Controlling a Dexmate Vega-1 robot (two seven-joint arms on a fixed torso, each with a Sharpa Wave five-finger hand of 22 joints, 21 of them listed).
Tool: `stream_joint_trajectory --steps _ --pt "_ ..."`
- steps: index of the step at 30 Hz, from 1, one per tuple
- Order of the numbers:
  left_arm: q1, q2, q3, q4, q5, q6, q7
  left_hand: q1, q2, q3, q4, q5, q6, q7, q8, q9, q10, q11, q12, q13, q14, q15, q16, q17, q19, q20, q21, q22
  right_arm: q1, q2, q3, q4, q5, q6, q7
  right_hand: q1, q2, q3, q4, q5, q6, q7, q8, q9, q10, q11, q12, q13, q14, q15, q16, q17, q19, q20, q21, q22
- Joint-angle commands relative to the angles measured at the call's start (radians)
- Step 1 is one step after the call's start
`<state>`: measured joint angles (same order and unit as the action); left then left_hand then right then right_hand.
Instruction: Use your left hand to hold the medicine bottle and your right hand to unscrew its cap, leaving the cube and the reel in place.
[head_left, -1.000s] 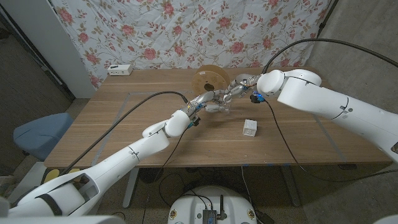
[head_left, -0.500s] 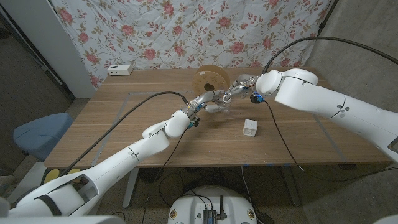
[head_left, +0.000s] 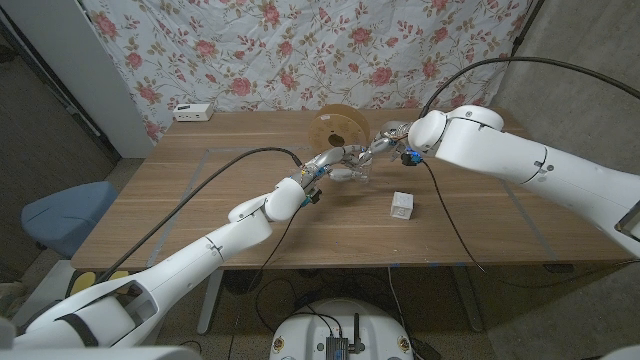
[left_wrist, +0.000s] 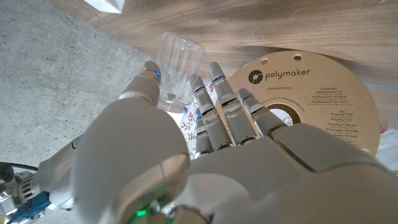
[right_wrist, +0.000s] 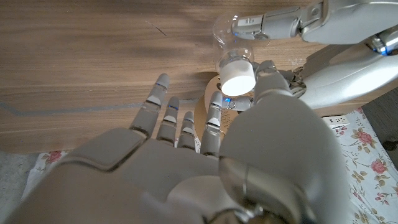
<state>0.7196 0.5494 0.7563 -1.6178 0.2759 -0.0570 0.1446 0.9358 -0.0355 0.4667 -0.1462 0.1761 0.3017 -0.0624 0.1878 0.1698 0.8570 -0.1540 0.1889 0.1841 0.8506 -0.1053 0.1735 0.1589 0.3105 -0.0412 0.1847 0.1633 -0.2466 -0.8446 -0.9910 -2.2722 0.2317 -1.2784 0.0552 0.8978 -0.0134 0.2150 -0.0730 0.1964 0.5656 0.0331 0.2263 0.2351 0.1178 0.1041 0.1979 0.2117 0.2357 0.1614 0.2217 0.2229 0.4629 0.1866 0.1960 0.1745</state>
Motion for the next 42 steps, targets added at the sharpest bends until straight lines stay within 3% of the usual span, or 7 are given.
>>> stream_joint_trajectory --steps 1,10,14,33,42 --pt "-0.003 -0.001 -0.001 0.005 -0.001 -0.001 -0.002 -0.002 0.009 0.005 0.000 0.003 0.005 -0.005 -0.002 0.006 0.010 0.000 0.006 0.004 0.005 -0.097 -0.001 0.001 0.001 -0.092 0.001 0.003 0.027 0.017 -0.029 0.015 0.017 -0.023 -0.031 -0.002 0.007 -0.001 -0.002 0.011 0.029 -0.003 0.018 0.007 0.012 0.001 0.011 0.002 0.014 0.001 0.004 0.000 0.011 0.001 0.007 0.003" --pt "-0.008 -0.003 0.000 0.014 -0.002 -0.010 -0.003 -0.002 0.010 0.006 0.000 0.003 0.005 -0.004 -0.002 0.006 0.009 -0.001 0.005 0.004 0.005 -0.097 -0.001 0.001 0.001 -0.092 0.001 0.003 0.033 0.020 -0.044 0.008 0.015 -0.035 -0.062 0.012 0.018 0.004 -0.017 0.020 0.098 -0.017 0.050 0.016 0.037 -0.009 0.017 0.001 0.033 -0.011 0.010 -0.002 0.023 -0.005 0.011 0.003" --pt "-0.009 -0.003 0.000 0.017 -0.003 -0.016 -0.003 -0.003 0.009 0.006 0.000 0.003 0.005 -0.005 -0.002 0.006 0.009 -0.002 0.005 0.004 0.005 -0.097 -0.001 0.001 0.001 -0.093 0.001 0.003 0.029 0.023 -0.043 0.008 0.014 -0.036 -0.077 0.019 0.023 0.007 -0.024 0.022 0.128 -0.038 0.065 0.021 0.048 -0.015 0.019 0.001 0.043 -0.019 0.013 -0.002 0.030 -0.009 0.012 0.003" --pt "-0.002 -0.003 -0.001 0.004 -0.001 0.000 0.000 -0.004 0.011 0.007 0.001 0.003 0.005 -0.005 -0.002 0.006 0.009 -0.002 0.005 0.004 0.005 -0.097 -0.001 0.001 0.001 -0.092 0.001 0.003 0.051 0.025 -0.089 -0.002 0.002 -0.055 -0.101 0.047 0.026 0.014 -0.047 0.027 0.158 -0.052 0.084 0.030 0.070 -0.035 0.022 0.000 0.060 -0.041 0.019 -0.003 0.043 -0.023 0.014 0.003" --pt "-0.004 -0.003 0.001 0.009 -0.001 -0.009 -0.002 -0.004 0.011 0.007 0.001 0.003 0.005 -0.004 -0.002 0.006 0.009 0.000 0.005 0.004 0.006 -0.096 -0.001 0.001 0.001 -0.092 0.001 0.003 0.032 0.025 -0.080 -0.014 -0.002 -0.059 -0.134 0.055 0.028 0.016 -0.054 0.028 0.179 -0.061 0.098 0.035 0.083 -0.039 0.024 0.000 0.072 -0.057 0.024 -0.002 0.050 -0.036 0.016 0.003"
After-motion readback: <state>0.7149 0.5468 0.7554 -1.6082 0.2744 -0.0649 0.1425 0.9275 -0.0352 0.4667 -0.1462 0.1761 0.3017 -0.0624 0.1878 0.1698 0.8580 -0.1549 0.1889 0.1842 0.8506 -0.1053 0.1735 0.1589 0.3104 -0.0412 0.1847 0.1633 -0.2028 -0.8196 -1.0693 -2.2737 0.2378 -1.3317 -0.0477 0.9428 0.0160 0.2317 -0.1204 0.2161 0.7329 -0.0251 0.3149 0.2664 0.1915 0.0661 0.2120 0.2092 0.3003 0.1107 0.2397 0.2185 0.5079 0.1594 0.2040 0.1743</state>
